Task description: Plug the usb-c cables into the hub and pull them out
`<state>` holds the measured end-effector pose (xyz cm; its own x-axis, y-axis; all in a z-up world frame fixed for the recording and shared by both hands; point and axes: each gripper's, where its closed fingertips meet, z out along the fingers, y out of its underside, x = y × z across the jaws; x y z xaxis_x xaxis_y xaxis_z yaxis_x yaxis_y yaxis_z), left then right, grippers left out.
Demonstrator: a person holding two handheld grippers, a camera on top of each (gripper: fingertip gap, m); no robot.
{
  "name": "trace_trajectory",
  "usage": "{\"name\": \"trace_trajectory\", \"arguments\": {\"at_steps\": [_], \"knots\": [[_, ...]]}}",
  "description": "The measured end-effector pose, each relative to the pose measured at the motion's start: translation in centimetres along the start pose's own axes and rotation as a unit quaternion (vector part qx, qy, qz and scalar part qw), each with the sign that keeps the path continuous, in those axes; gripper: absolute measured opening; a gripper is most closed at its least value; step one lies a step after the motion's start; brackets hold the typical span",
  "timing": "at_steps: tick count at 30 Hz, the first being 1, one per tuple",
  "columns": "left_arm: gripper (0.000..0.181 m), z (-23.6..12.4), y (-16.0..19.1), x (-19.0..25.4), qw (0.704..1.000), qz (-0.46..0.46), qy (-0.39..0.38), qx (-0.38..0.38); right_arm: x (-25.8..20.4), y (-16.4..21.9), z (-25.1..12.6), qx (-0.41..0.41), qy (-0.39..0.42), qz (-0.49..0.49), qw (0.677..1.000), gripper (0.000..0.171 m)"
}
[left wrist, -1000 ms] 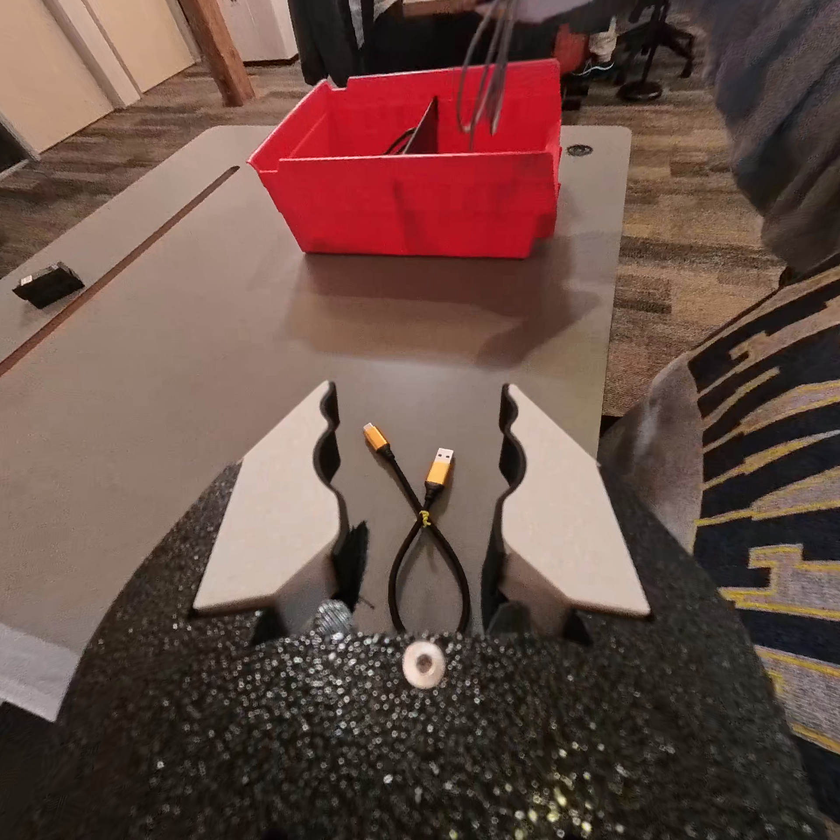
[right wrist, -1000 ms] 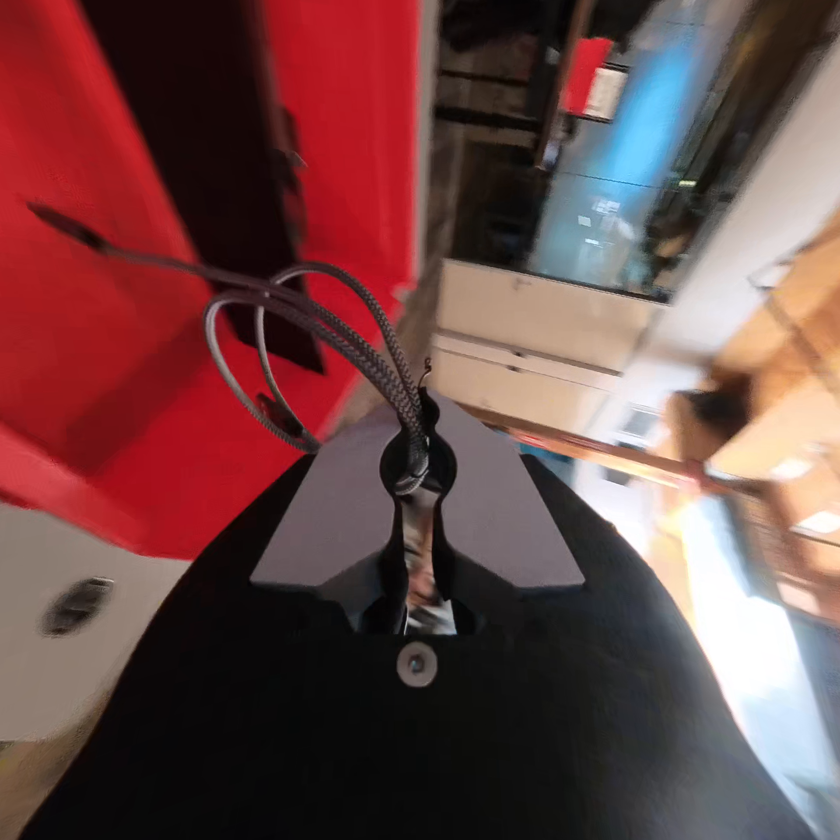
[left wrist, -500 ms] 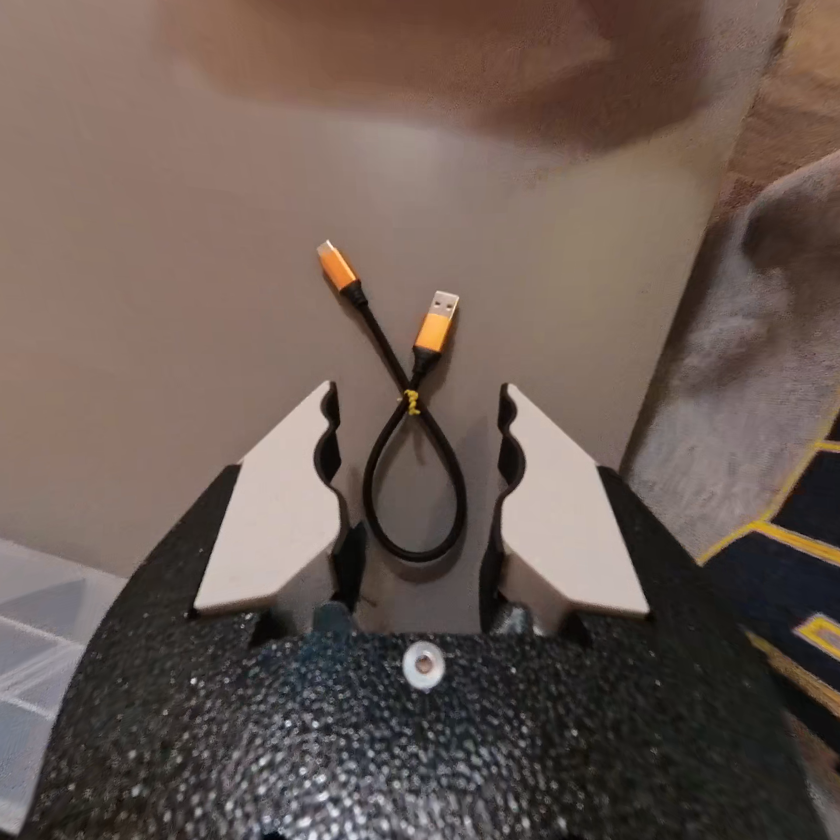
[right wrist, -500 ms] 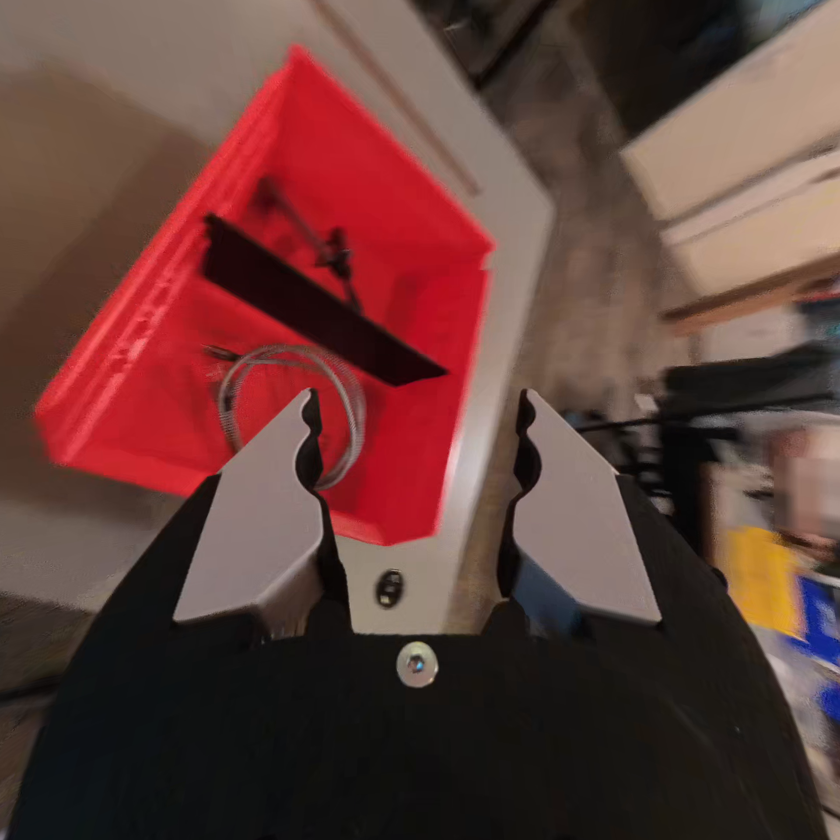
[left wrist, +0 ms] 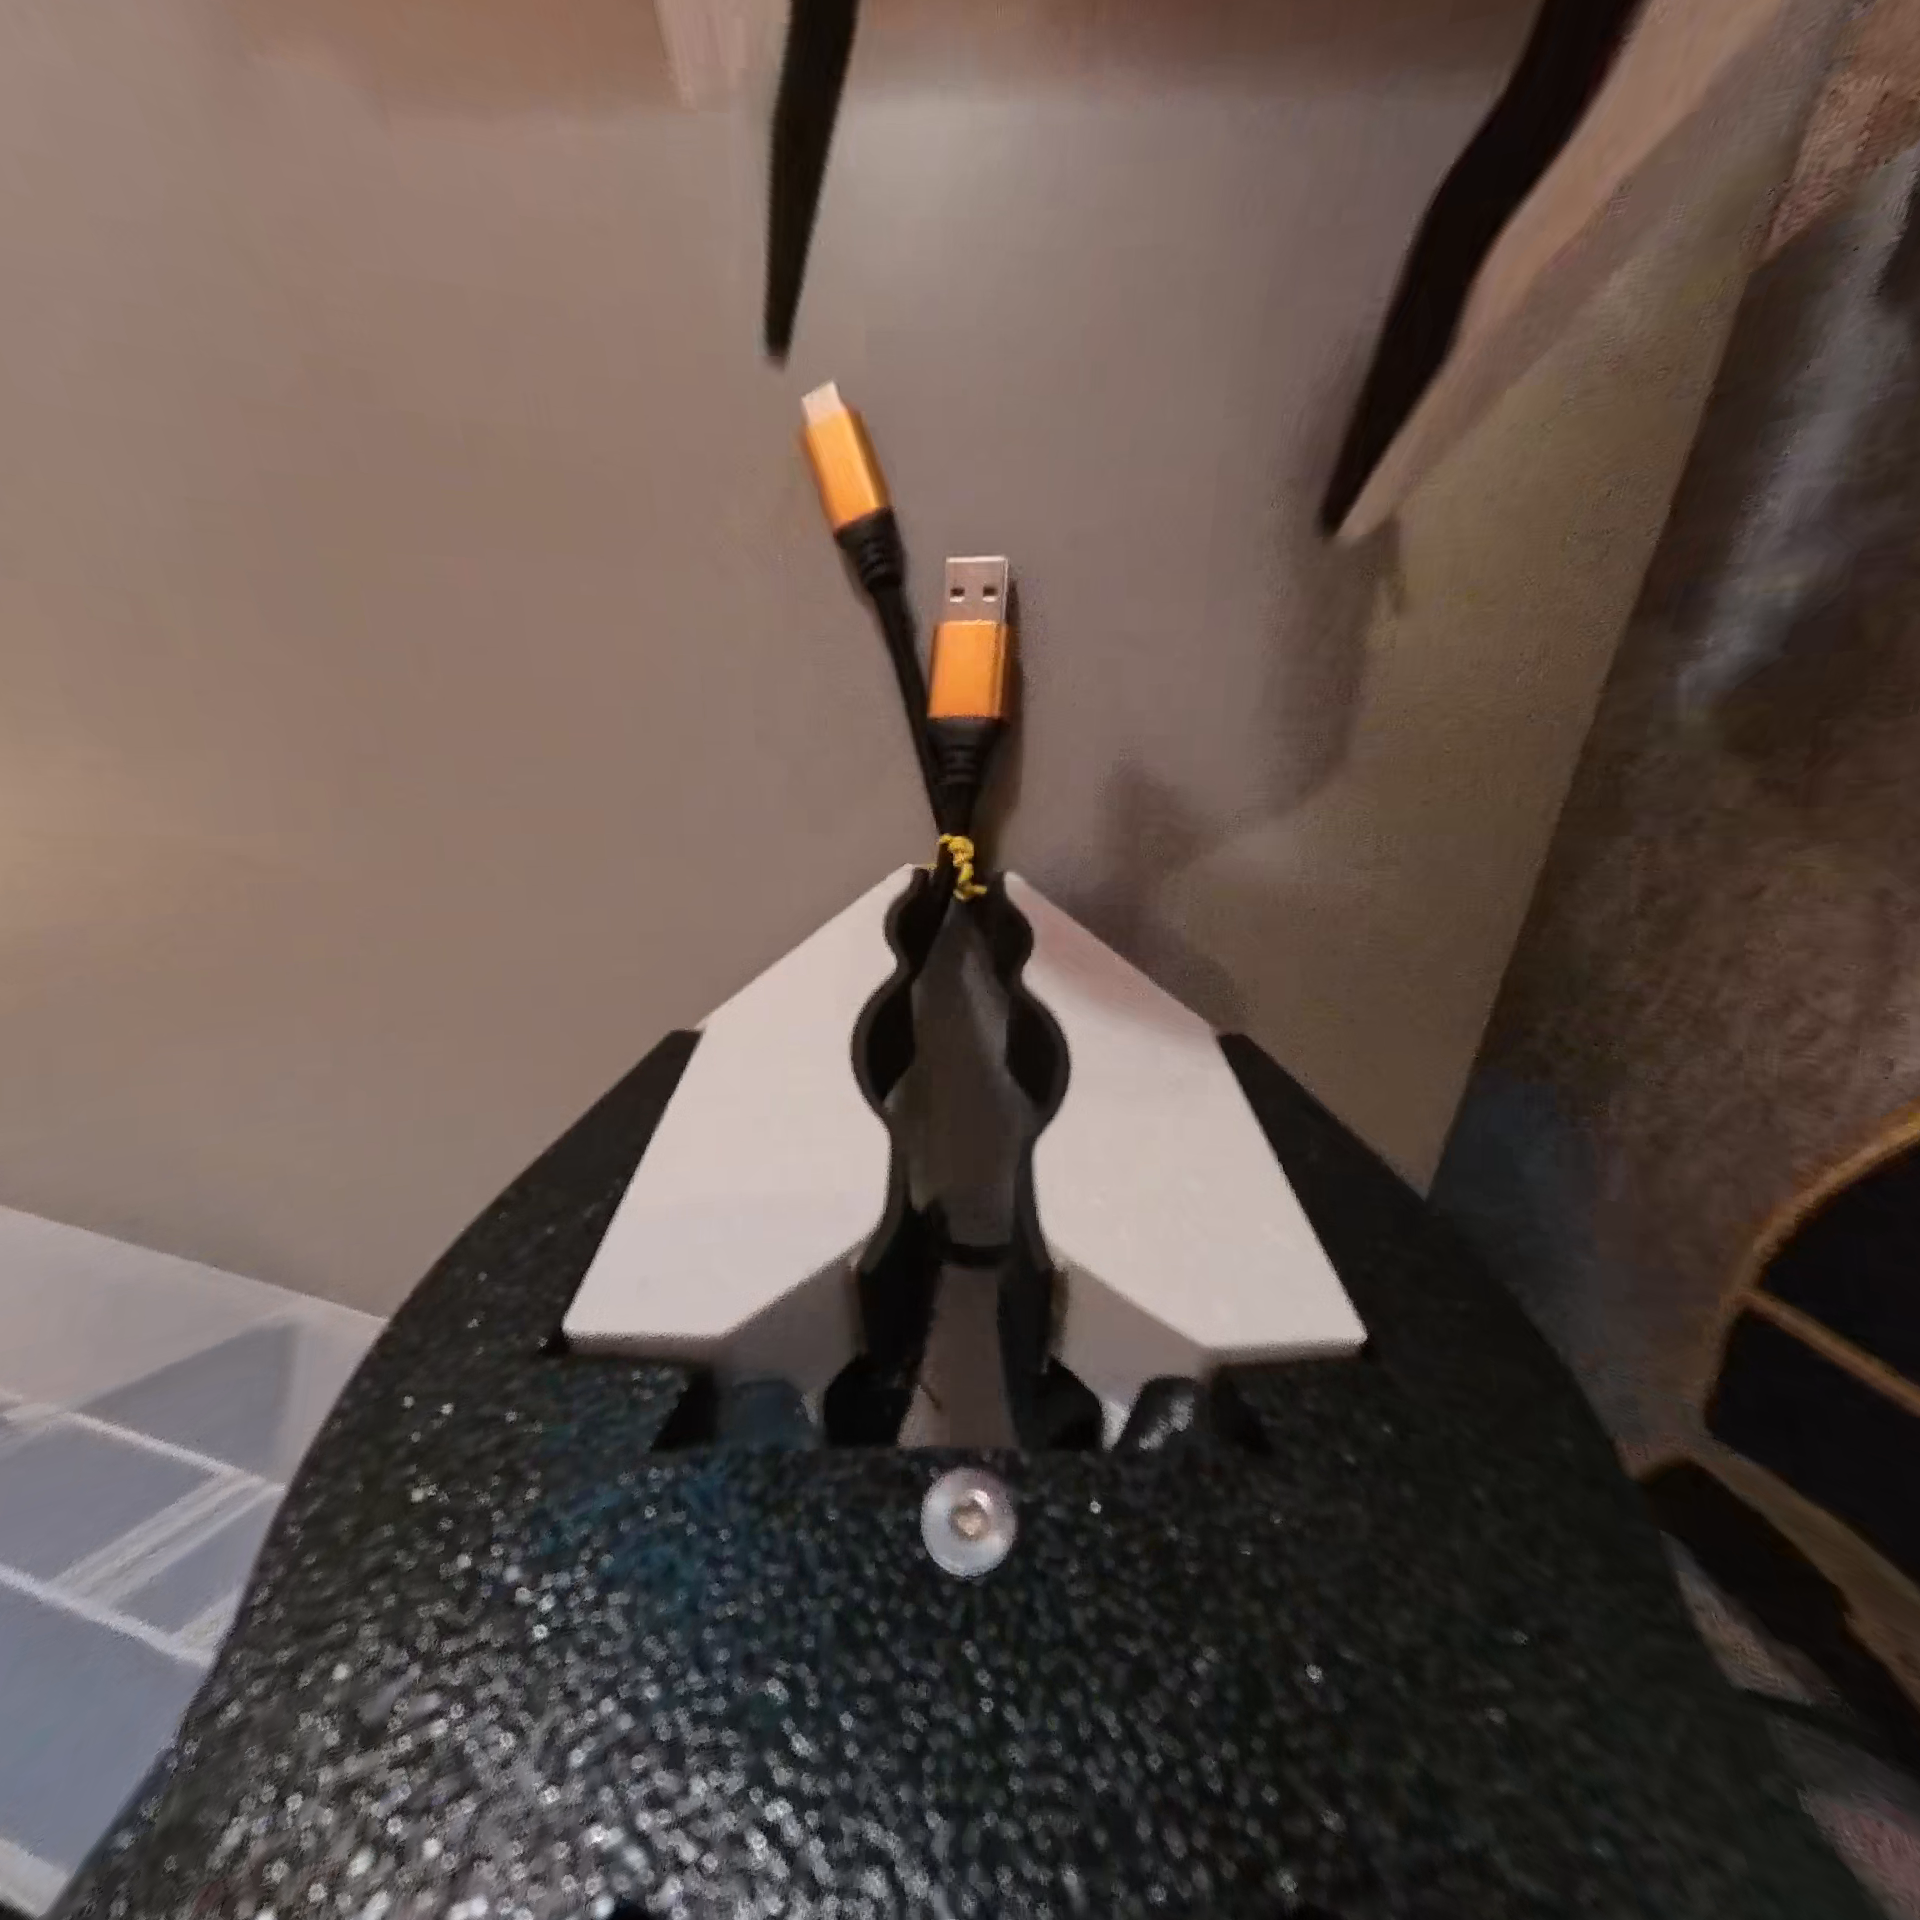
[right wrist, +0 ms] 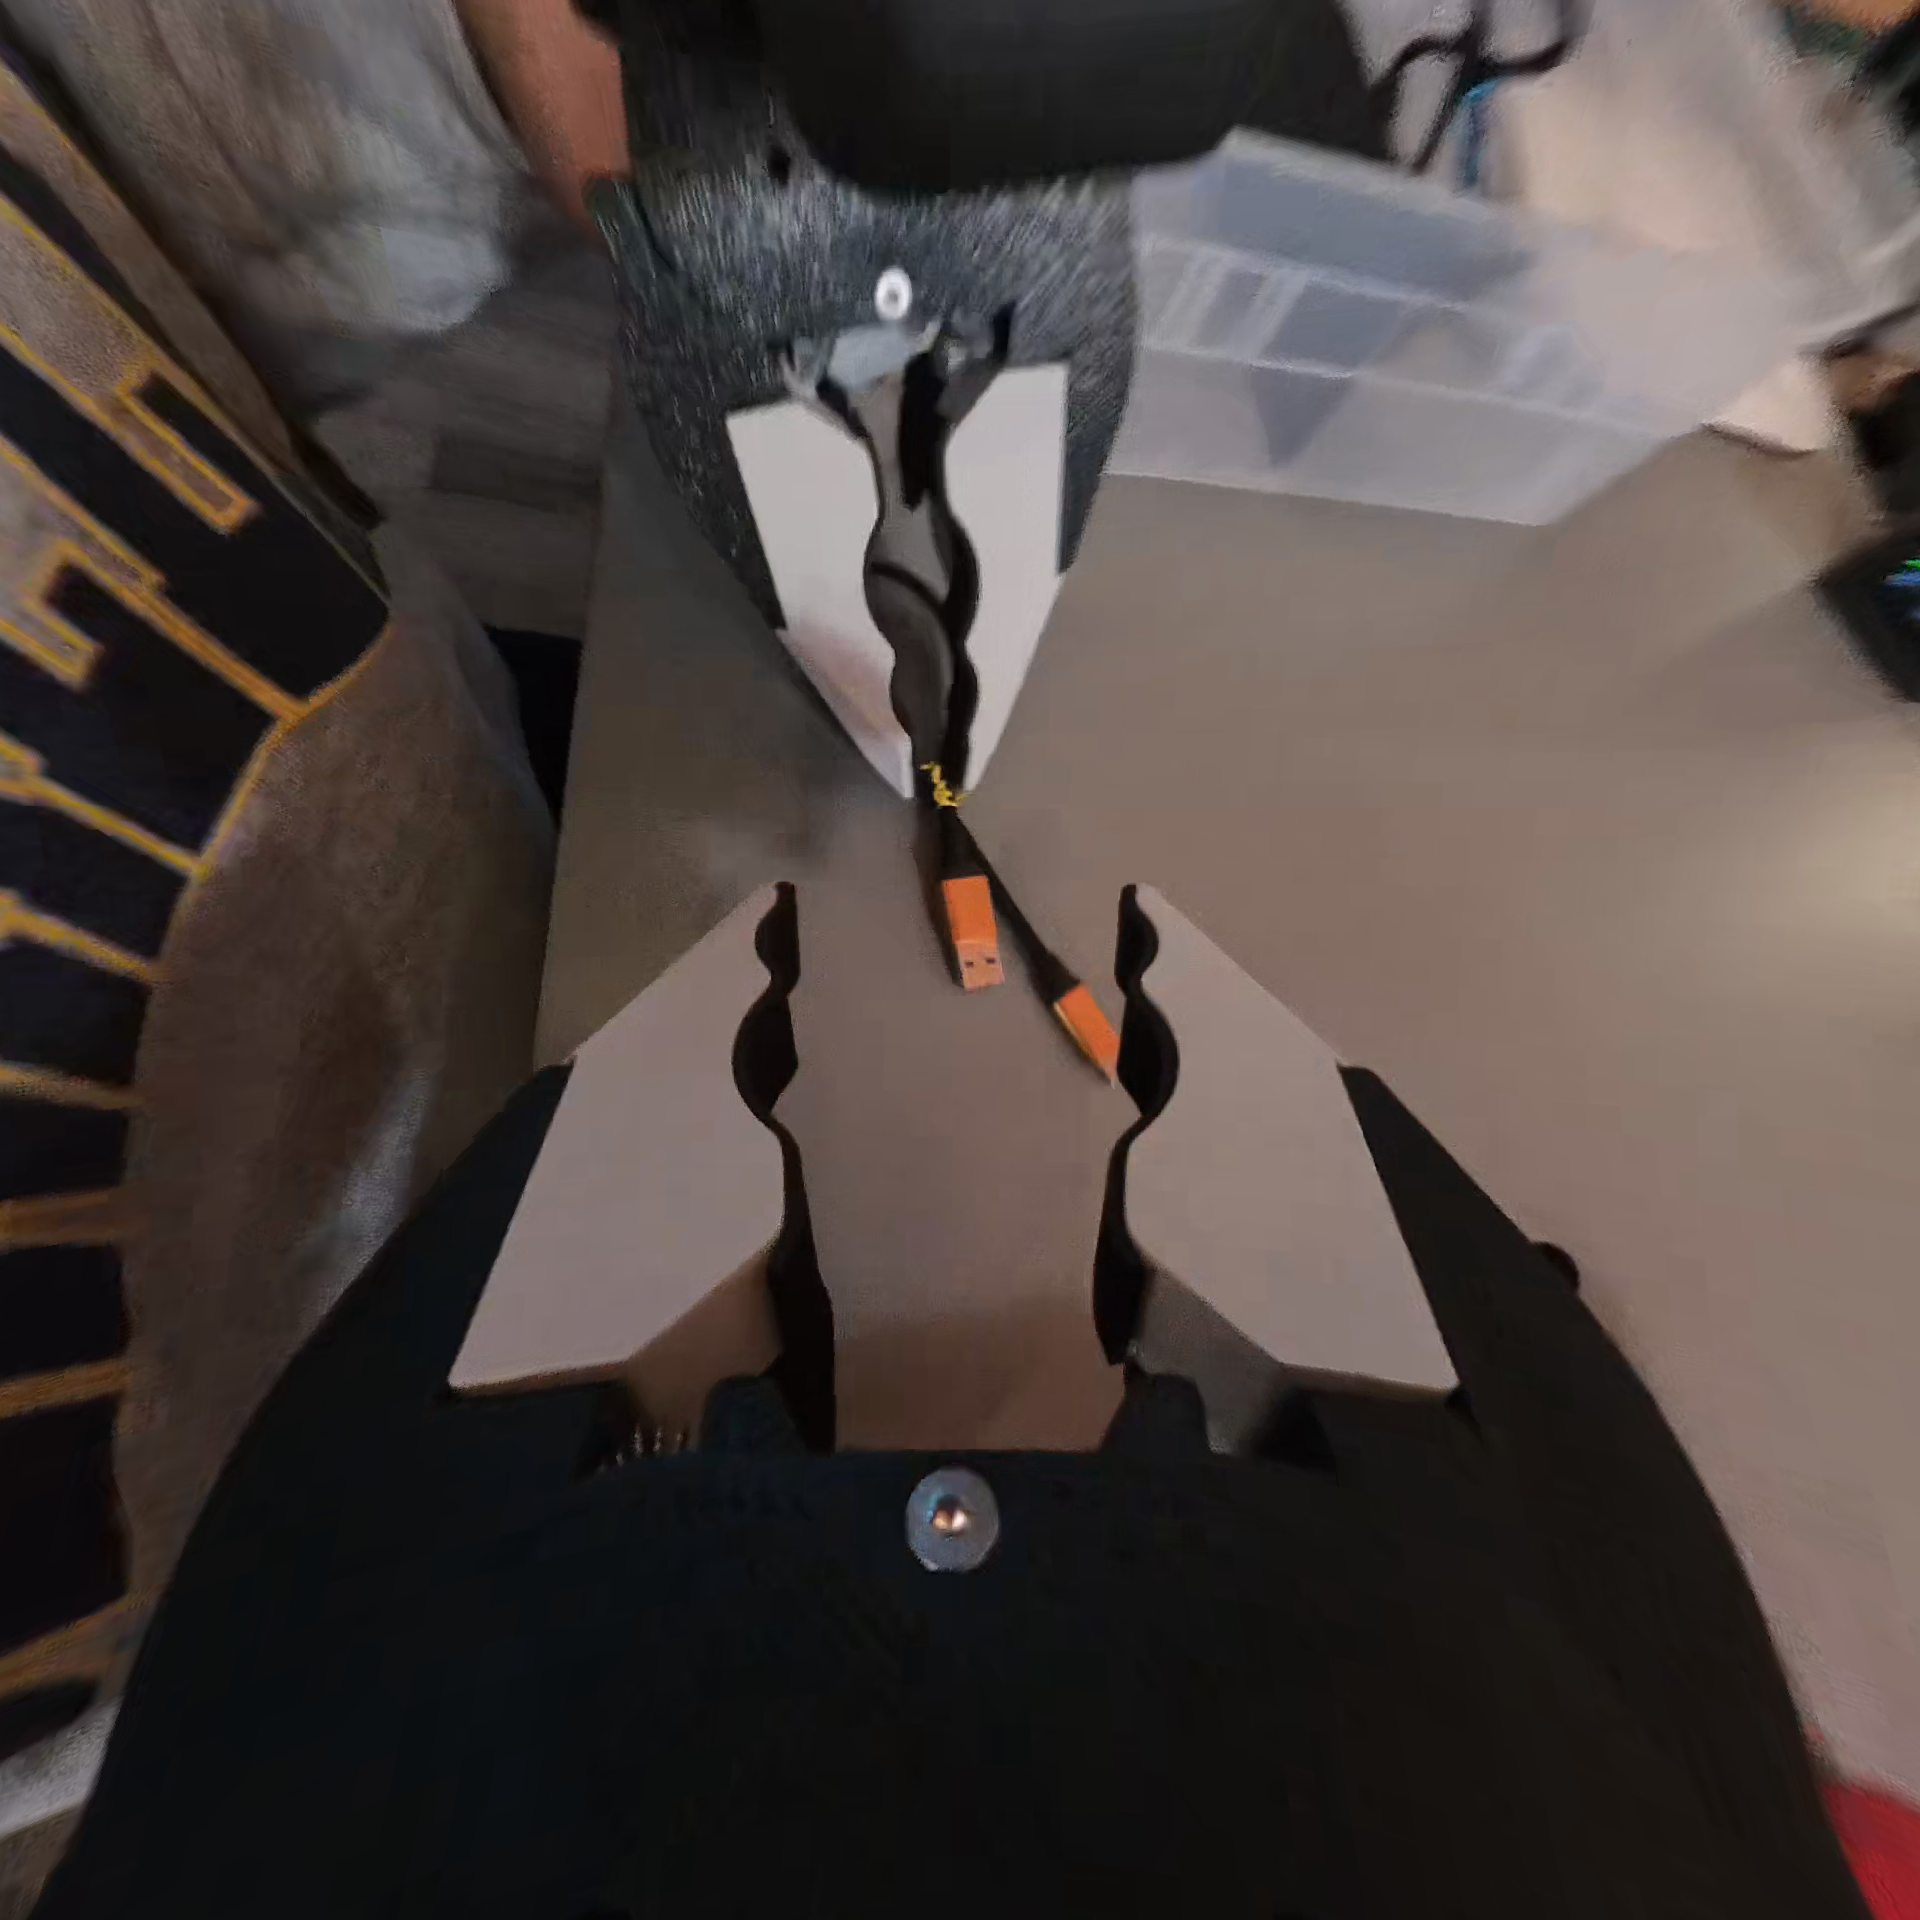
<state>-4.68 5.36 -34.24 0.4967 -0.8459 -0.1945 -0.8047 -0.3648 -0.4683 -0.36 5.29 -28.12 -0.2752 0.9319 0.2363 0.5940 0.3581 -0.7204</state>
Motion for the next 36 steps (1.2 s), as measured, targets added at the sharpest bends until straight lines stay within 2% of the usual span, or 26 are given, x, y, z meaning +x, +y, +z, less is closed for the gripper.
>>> {"name": "trace_trajectory", "arguments": {"at_steps": [1,6,7,10,11,14,17,20,22,24,26,28,29,30,31,33,36], "knots": [[0.009,-0.1,0.0,0.1,1.000,0.014,-0.003,0.003,-0.3,0.4,1.3,-0.019,-0.016,-0.015,1.000,0.061],[0.007,-1.1,-1.7,1.0,0.996,0.072,-0.021,0.054,-0.9,1.7,4.6,-0.070,-0.063,-0.055,0.994,0.047],[0.007,-1.5,-2.1,1.1,0.994,0.079,-0.025,0.069,-0.9,1.7,4.6,-0.073,-0.071,-0.054,0.993,0.036],[0.008,-3.2,-4.1,1.4,0.986,0.082,-0.026,0.141,-1.0,1.2,2.9,-0.075,-0.072,-0.063,0.993,0.024],[0.021,-4.0,-5.1,1.6,0.981,0.072,-0.021,0.180,-0.9,0.8,1.8,-0.070,-0.059,-0.071,0.993,0.020],[0.060,-6.9,-7.3,0.9,0.962,0.033,-0.033,0.268,1.1,0.0,-3.4,-0.073,0.032,-0.084,0.993,0.008],[0.057,-9.3,-8.1,0.5,0.942,0.054,-0.062,0.324,4.5,0.4,-11.9,-0.082,0.173,-0.065,0.979,0.007],[0.056,-10.5,-8.1,-0.5,0.934,0.058,-0.099,0.340,7.3,4.4,-21.3,-0.157,0.304,-0.012,0.939,0.007],[0.057,-10.4,-7.7,-1.3,0.938,0.044,-0.109,0.327,7.9,7.9,-25.4,-0.223,0.339,0.018,0.914,0.007],[0.058,-10.2,-7.2,-2.0,0.941,0.028,-0.116,0.316,8.0,11.6,-27.4,-0.289,0.333,0.029,0.897,0.008],[0.059,-10.2,-6.8,-2.5,0.942,0.010,-0.118,0.313,8.2,15.5,-28.3,-0.351,0.321,0.052,0.878,0.008],[0.061,-10.4,-6.5,-2.8,0.943,-0.010,-0.114,0.313,8.7,18.0,-27.9,-0.364,0.317,0.076,0.872,0.009],[0.062,-10.6,-6.4,-2.9,0.943,-0.018,-0.112,0.314,9.1,18.5,-27.4,-0.355,0.323,0.084,0.873,0.017],[0.063,-10.8,-6.2,-3.1,0.942,-0.026,-0.113,0.315,9.4,18.7,-27.2,-0.348,0.333,0.093,0.871,0.037],[0.064,-11.2,-5.9,-3.3,0.941,-0.034,-0.116,0.316,9.7,18.6,-27.2,-0.344,0.349,0.098,0.866,0.049],[0.067,-12.2,-5.2,-3.8,0.937,-0.051,-0.128,0.320,11.0,16.4,-27.1,-0.307,0.400,0.071,0.861,0.061],[0.067,-14.7,-3.5,-5.2,0.927,-0.085,-0.165,0.327,12.1,9.1,-24.2,-0.183,0.442,-0.025,0.878,0.059]]}}
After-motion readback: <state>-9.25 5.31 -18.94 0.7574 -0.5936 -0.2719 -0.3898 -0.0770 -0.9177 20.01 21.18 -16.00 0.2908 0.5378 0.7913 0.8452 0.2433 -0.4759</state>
